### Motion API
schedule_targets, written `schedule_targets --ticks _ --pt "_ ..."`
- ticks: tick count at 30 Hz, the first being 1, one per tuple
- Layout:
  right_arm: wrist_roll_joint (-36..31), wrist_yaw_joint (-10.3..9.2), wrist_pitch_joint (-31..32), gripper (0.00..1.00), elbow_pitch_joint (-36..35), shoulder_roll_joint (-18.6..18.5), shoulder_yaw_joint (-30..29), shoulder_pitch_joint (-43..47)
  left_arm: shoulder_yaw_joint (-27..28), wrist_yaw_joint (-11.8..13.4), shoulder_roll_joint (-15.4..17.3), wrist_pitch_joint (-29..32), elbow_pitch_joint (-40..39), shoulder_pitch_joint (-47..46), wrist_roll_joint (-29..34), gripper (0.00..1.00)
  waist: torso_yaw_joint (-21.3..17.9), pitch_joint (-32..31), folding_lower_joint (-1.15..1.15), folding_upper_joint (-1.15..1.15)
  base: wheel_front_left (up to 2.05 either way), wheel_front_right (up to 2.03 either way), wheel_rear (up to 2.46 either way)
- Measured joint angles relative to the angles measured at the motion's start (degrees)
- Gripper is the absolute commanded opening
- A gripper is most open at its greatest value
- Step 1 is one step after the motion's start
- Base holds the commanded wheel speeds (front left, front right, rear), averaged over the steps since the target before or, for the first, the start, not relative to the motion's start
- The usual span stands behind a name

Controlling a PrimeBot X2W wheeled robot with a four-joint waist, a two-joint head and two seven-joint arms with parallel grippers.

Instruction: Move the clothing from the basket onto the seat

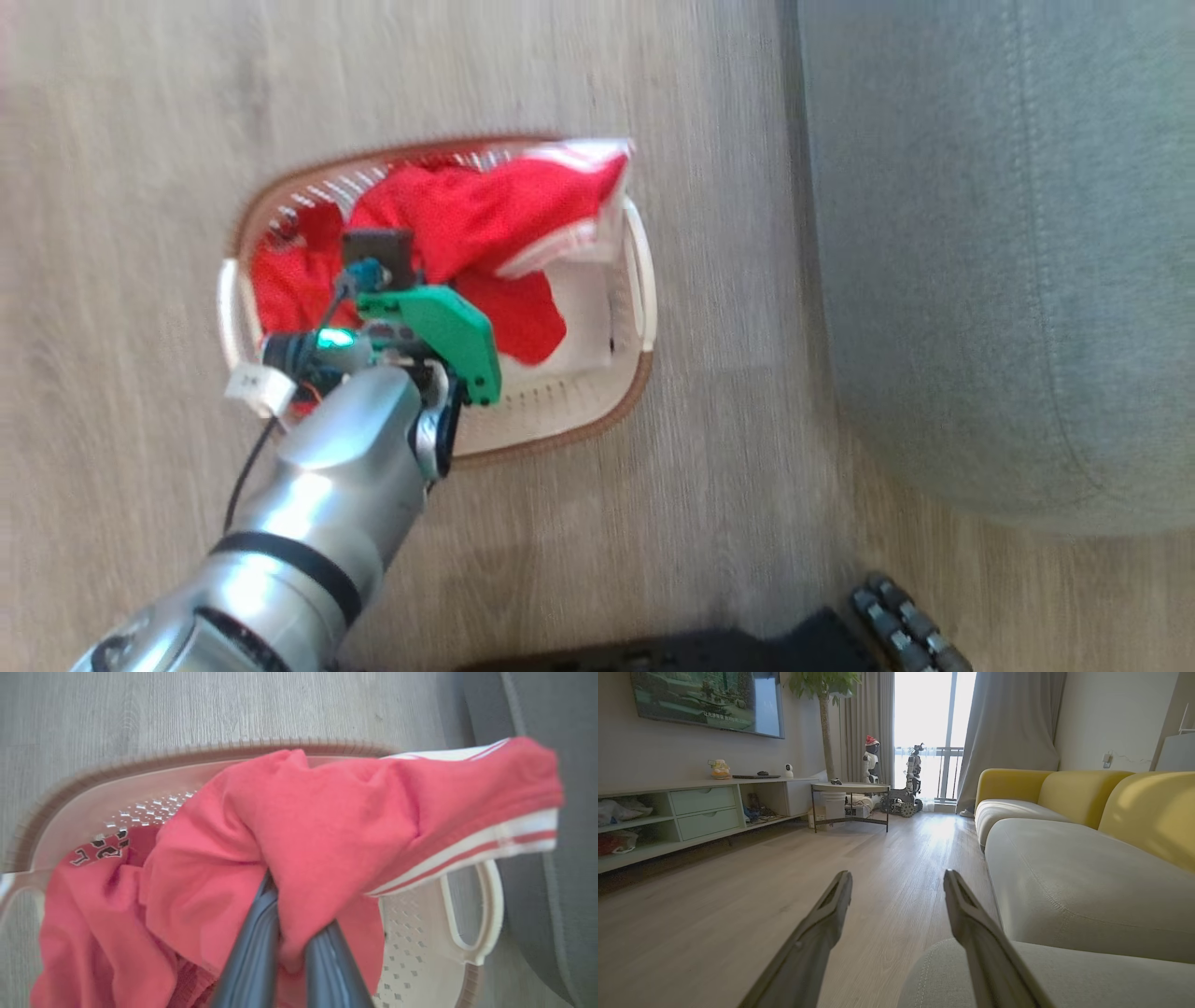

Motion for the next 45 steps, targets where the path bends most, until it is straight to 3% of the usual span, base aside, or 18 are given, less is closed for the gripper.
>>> schedule_targets --ticks 8,22,39,45 --pt "-0.4 0.0 0.0 1.0 5.7 1.1 3.9 3.8 6.0 0.0 0.6 0.0 -8.2 7.0 6.6 0.0 2.2 -9.8 0.0 0.0 0.0 0.0 0.0" --pt "-2.7 0.0 0.0 1.0 14.4 7.7 8.7 13.2 15.6 -3.5 3.8 0.0 -22.0 20.9 17.7 0.0 5.2 -26.0 0.0 0.0 0.0 0.0 0.0" --pt "-4.8 0.0 0.0 1.0 19.2 12.9 13.6 20.8 17.7 -4.0 8.0 0.1 -37.4 27.4 22.0 0.0 5.5 -36.6 0.0 0.0 0.0 0.0 0.0" --pt "-5.5 0.0 0.0 1.0 20.3 13.7 15.8 22.9 17.2 -3.8 9.1 4.0 -46.1 27.4 22.0 0.0 5.6 -39.3 0.0 0.0 0.0 0.0 0.0"
